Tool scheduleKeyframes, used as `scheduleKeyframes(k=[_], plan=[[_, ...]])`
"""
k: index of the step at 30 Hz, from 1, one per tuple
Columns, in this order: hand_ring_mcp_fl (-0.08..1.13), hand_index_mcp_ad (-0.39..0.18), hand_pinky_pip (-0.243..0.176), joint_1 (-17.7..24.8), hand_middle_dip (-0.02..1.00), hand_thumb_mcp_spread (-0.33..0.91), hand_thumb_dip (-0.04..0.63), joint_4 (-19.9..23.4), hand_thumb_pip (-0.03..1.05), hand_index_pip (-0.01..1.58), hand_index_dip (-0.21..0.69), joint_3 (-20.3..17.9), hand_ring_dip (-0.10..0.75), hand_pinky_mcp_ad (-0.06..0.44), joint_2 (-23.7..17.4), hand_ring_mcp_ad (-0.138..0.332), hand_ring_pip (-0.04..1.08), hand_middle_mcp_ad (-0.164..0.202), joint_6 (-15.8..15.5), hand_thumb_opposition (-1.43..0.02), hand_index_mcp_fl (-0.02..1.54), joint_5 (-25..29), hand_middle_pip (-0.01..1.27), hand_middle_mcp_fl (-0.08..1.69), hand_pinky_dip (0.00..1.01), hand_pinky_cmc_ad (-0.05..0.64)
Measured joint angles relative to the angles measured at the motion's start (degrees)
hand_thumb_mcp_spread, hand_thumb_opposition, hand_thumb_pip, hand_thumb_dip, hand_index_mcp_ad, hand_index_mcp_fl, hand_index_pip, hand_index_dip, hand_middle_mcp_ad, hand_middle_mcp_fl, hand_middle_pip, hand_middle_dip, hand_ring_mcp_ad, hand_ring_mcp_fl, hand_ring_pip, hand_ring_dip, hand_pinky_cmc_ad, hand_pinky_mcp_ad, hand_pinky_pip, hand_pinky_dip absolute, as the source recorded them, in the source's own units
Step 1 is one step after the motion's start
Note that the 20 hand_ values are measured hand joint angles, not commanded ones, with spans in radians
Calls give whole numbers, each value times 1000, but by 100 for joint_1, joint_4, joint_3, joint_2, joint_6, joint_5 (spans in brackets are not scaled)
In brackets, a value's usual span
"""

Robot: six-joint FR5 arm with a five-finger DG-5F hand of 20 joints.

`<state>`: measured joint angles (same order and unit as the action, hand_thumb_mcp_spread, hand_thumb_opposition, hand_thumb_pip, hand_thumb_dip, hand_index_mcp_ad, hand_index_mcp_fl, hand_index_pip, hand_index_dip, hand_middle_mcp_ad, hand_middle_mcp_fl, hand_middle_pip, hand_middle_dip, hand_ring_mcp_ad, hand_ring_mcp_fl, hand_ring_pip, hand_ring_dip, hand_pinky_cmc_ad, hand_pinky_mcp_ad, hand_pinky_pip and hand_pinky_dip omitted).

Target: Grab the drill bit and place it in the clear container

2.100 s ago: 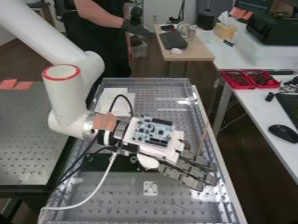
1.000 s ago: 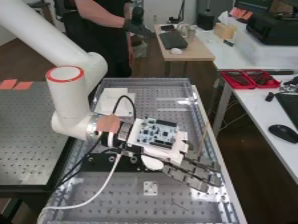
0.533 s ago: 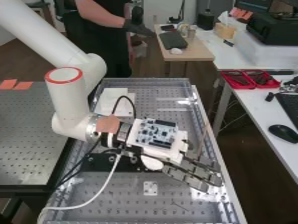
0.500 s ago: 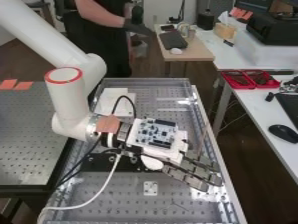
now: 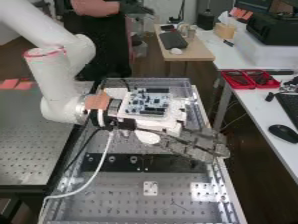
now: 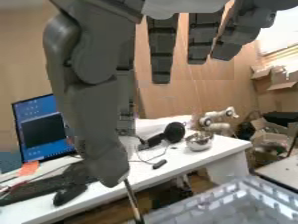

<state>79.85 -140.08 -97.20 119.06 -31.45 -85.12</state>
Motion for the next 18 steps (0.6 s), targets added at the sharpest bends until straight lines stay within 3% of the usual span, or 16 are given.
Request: scheduleKeyframes(k=[9,18], plan=[[49,-164,-75,303,173,670,267,268,354,810,328,-532,-23,147,-824,176,101,77,-185,-1051,1025,-120,140,253,159,216],[49,-162,-75,749,173,660,267,471,354,792,328,-817,-24,150,-1215,176,101,75,-187,-1051,1037,-503,140,253,159,216]])
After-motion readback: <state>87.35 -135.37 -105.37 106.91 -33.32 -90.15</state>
